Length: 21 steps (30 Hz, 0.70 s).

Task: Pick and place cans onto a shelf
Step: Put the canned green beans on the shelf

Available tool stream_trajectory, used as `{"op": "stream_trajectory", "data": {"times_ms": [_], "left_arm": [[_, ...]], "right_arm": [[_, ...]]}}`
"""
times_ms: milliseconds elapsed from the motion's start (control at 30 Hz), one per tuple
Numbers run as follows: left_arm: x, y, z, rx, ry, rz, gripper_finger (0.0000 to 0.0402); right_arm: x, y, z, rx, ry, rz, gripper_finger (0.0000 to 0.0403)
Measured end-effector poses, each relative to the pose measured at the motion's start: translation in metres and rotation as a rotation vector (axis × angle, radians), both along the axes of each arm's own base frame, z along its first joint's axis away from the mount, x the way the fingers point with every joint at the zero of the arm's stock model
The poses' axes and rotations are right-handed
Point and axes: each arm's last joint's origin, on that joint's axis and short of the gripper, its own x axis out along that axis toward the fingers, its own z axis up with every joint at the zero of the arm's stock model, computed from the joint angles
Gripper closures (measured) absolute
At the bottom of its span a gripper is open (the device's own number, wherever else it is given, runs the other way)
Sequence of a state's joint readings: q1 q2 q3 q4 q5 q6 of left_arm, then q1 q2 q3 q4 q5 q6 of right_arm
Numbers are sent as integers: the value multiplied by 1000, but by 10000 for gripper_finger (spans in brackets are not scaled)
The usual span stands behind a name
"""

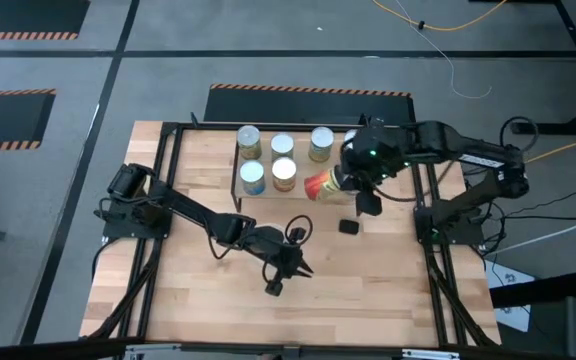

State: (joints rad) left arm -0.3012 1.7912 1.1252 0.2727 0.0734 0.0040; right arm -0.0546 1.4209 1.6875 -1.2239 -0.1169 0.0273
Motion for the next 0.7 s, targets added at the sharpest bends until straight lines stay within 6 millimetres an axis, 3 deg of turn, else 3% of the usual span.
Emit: {"op": "stream_trajectory", "data": {"times_ms": [133, 467, 700], "left_arm": [[0, -1, 0, -1, -4, -3, 358], [0, -1, 1, -2, -7, -2, 358], [0, -1, 0, -1, -5, -2, 358]], "right_arm": [[10, -10, -11, 10, 108, 20, 403], [51, -22, -7, -69, 243, 108, 403], [71, -27, -24, -146, 358, 126, 403]]}}
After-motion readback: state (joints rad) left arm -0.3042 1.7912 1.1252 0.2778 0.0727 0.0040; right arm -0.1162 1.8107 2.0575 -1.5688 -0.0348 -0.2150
